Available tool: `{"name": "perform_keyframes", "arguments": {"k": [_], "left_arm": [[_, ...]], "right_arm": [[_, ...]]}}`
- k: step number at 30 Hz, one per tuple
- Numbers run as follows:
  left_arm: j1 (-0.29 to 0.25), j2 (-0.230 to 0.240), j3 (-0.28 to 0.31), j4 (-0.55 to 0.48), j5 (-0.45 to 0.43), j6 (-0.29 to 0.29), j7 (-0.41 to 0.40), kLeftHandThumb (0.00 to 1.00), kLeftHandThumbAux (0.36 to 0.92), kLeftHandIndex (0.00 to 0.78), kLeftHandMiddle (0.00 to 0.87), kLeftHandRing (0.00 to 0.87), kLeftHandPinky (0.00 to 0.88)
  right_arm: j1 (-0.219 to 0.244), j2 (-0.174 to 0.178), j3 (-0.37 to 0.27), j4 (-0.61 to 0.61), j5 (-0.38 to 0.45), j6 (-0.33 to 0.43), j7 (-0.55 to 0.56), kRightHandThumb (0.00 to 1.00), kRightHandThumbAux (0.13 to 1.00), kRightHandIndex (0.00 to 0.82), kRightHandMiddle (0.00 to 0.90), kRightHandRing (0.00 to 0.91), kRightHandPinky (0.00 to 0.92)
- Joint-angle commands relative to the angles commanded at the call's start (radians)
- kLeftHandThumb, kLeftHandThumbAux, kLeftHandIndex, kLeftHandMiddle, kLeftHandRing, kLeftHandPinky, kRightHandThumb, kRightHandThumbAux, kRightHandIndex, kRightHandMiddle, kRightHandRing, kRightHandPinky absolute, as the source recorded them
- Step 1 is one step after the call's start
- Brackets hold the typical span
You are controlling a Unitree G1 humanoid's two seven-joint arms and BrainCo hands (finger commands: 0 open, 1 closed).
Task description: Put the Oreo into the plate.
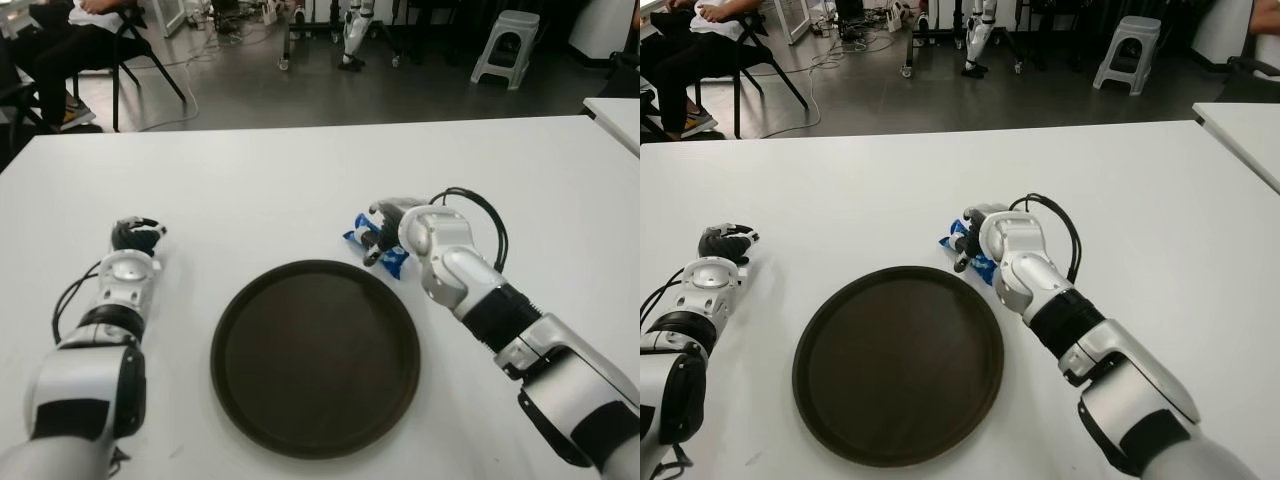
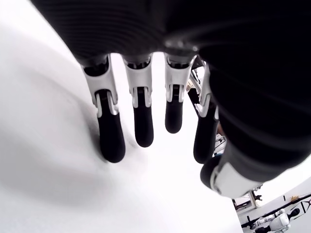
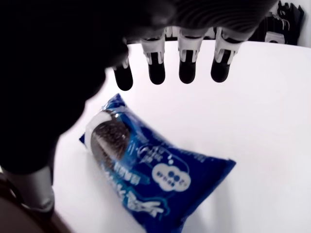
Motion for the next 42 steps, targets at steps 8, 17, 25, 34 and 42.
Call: {"name": "perform_keyframes", "arguments": {"k": [8,17,25,34,42], "left_arm": [[0.000,0.002,-0.006,-0.001,0.006,-0.004,0.001,0.676,0.721,0.400,0.173,0.204,0.210],[-0.001,0.001,-0.004,-0.001,0.001,0.000,0.002,0.681,0.719,0.403,0.185,0.207,0.203],[-0.002,0.000,0.001,-0.002,-0.003,-0.001,-0.001,0.678,0.720,0.401,0.189,0.208,0.194],[0.000,0.000,0.001,-0.002,-0.001,-0.006,-0.002,0.681,0.720,0.403,0.185,0.211,0.208],[0.002,0.001,0.008,0.001,-0.004,-0.009,-0.008,0.682,0.719,0.403,0.187,0.215,0.215]], "right_arm": [[-0.001,0.003,-0.001,0.049,0.000,-0.016,-0.059,0.000,0.686,0.003,0.000,0.000,0.000],[-0.005,0.012,-0.012,0.087,0.009,-0.010,-0.091,0.000,0.684,0.008,0.000,0.000,0.000],[-0.008,0.016,-0.008,0.113,0.009,-0.031,-0.113,0.000,0.678,0.020,0.000,0.000,0.000],[-0.004,0.014,-0.004,0.121,0.005,-0.056,-0.146,0.000,0.691,0.042,0.000,0.000,0.000],[0.005,0.010,-0.006,0.114,0.007,-0.083,-0.170,0.000,0.715,0.063,0.000,0.000,0.000]]}}
